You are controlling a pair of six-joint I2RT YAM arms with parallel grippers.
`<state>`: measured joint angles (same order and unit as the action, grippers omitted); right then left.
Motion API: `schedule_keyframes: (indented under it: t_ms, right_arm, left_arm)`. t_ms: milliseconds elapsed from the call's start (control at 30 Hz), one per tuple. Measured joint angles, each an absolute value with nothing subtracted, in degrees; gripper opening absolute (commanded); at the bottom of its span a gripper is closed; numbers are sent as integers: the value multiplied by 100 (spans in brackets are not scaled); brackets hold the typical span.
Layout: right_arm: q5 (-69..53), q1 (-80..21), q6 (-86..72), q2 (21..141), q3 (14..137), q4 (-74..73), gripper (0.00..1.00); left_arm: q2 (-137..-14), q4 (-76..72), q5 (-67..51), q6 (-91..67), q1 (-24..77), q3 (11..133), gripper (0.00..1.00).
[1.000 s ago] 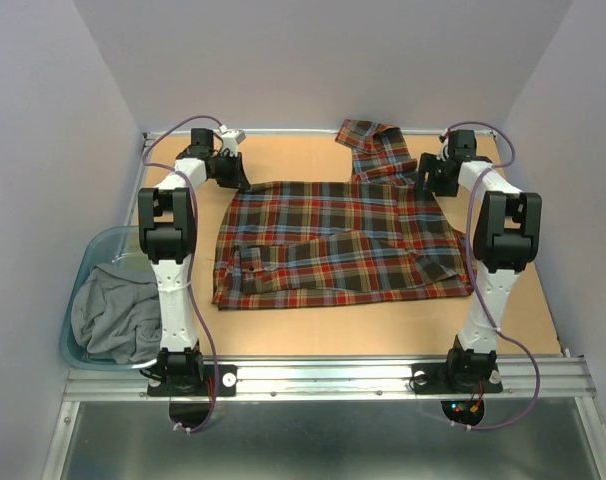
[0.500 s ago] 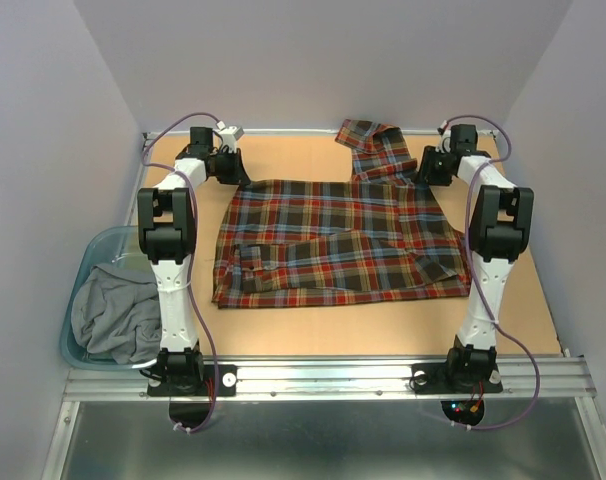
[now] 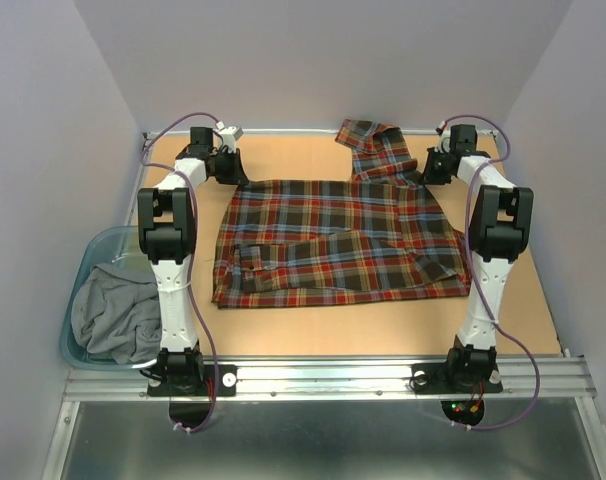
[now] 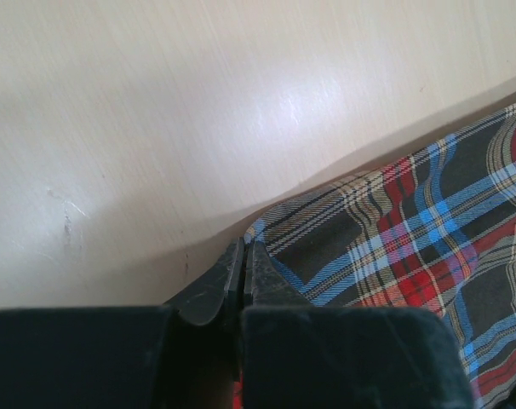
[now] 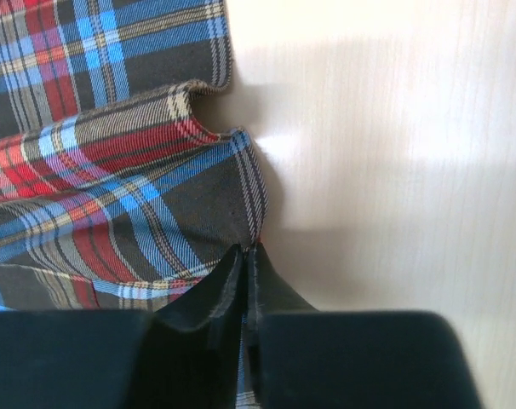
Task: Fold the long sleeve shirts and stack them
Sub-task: Fold the shirt
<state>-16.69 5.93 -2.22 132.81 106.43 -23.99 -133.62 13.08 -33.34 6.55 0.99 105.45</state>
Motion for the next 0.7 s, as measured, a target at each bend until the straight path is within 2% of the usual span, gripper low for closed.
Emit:
schedule_keyframes:
  t_ms: [67, 433, 700]
  right_arm:
    - [-1645, 593, -224, 13281, 10648, -2399, 0]
    - [-1610, 593, -222, 13166, 10656, -2425, 1]
    - [-1538, 593, -257, 12348, 10654, -2445, 1]
  left_arm:
    - [-13362, 1310, -3301, 655, 99, 10545, 0]
    - [-13072, 1352, -3020, 659, 99, 10545, 0]
    - [-12383, 1116, -2639, 635, 102, 10468, 0]
